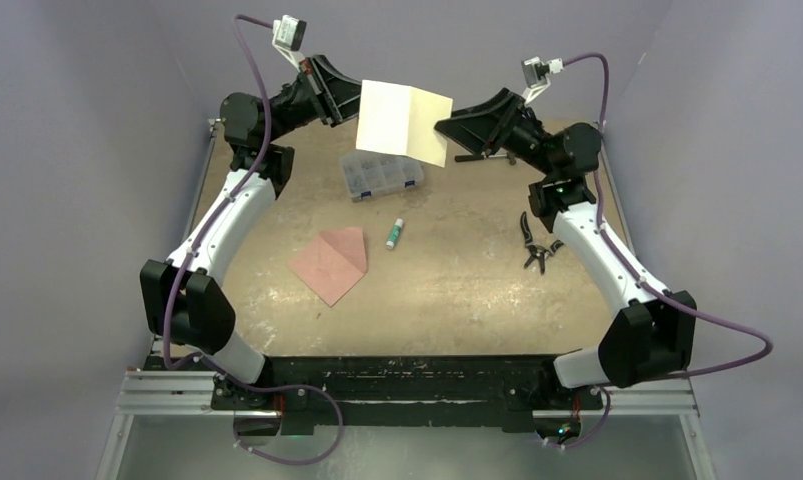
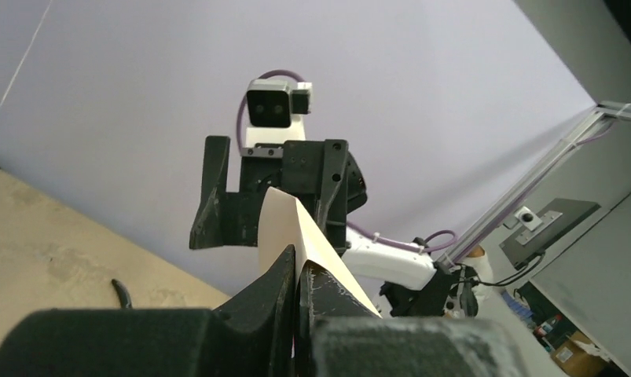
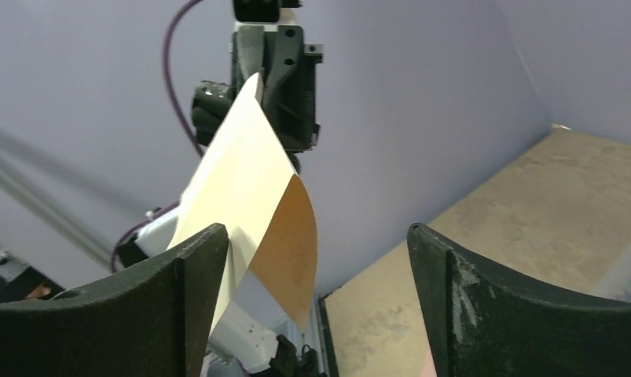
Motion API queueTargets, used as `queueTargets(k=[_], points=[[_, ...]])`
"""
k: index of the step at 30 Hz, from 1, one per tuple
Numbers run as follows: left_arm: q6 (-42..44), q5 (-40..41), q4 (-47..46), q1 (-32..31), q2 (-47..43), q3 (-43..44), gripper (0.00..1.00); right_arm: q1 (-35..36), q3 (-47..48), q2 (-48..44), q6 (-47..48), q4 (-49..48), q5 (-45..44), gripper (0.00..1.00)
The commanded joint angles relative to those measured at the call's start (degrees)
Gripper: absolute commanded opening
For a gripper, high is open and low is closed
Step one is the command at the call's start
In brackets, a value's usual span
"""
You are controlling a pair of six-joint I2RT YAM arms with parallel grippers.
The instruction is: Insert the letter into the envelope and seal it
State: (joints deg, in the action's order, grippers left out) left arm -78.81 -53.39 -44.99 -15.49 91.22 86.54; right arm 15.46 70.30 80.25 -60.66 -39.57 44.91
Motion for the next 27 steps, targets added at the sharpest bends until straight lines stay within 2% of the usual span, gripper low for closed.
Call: queueTargets(k=[1,3,5,12,17,22,25,27], points=[[-8.54,3.29,-10.57,0.29,-1.25,-0.26,0.0,0.77,-0.11,0.45,-14.36,-19.15,3.77,0.78],[-7.86,4.13,-10.45,0.29,-1.66,-0.85,0.0,0.96,-1.55,0.82,-19.86,-25.92,3.56,0.67],[-6.49,4.73,-9.6,0.33,-2.21,-1.29,0.0,1.04,-1.71,1.19,-23.05,-28.63,3.66,0.6],[-2.66,5.54,-6.95,0.28,-3.61,-2.68,0.0,2.72,2.9,1.91,-18.69,-17.49,3.8,0.56],[0.67,3.78,-5.61,0.36,-4.52,-2.67,0.0,3.26,4.1,2.31,-18.68,-10.75,1.85,0.4],[9.75,3.11,5.13,0.37,-6.57,-0.77,0.0,3.26,2.49,0.58,-18.14,-9.22,-0.94,0.24],[14.06,3.32,10.05,0.45,-7.45,0.03,0.12,3.26,1.46,-0.98,-17.49,-9.69,-3.02,0.07],[21.92,5.41,21.16,0.58,-8.58,1.2,0.27,3.26,1.46,-1.88,-16.11,-8.96,-4.44,0.0]])
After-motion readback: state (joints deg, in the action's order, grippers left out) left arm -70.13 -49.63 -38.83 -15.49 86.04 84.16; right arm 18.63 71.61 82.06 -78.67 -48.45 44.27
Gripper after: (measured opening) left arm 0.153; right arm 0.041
